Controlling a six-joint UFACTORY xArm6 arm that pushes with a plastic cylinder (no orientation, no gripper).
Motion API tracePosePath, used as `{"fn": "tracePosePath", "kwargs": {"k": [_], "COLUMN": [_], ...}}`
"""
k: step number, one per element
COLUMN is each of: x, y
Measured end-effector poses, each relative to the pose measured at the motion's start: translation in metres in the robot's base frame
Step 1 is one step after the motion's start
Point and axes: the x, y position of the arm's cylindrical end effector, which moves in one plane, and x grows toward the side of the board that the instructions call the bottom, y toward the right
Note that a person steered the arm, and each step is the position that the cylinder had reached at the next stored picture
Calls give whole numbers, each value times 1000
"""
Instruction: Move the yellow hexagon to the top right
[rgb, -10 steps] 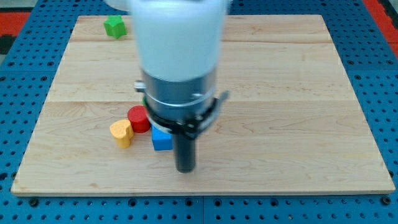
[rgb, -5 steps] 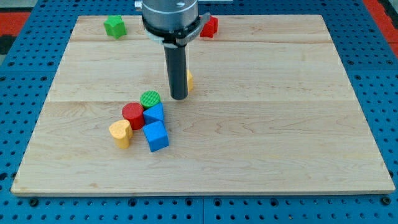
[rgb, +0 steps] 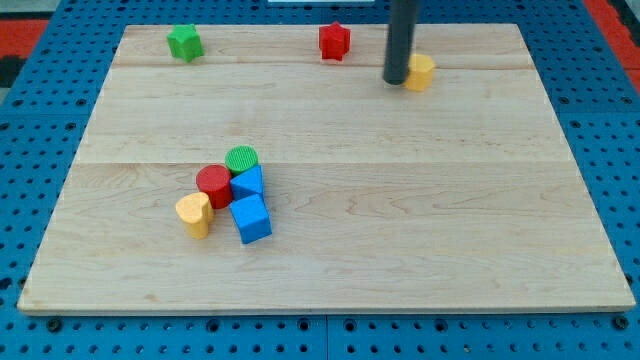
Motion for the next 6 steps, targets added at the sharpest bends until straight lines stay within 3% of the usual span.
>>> {"fn": "tracePosePath", "kwargs": {"k": [1,4,6], "x": [31,-13,5], "y": [12,54,14]}}
